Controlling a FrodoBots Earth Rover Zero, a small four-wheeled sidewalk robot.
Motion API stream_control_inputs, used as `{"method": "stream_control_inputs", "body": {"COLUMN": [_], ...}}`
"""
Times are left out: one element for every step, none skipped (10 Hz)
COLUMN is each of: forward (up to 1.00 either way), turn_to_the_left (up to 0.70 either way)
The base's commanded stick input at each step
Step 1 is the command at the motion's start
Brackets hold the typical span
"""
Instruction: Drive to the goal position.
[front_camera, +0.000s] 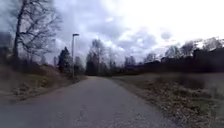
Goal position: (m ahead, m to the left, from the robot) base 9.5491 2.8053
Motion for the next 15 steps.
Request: {"method": "stream_control_inputs", "body": {"forward": [0.5, 0.5, 0.5, 0.5, 0.5, 0.5, 0.5, 0.5, 0.5, 0.5, 0.5, 0.5, 0.5, 0.5, 0.5], "turn_to_the_left": [0.0, 0.0, 0.0, 0.0, 0.0, 0.0, 0.0, 0.0, 0.0, 0.0, 0.0, 0.0, 0.0, 0.0, 0.0]}}
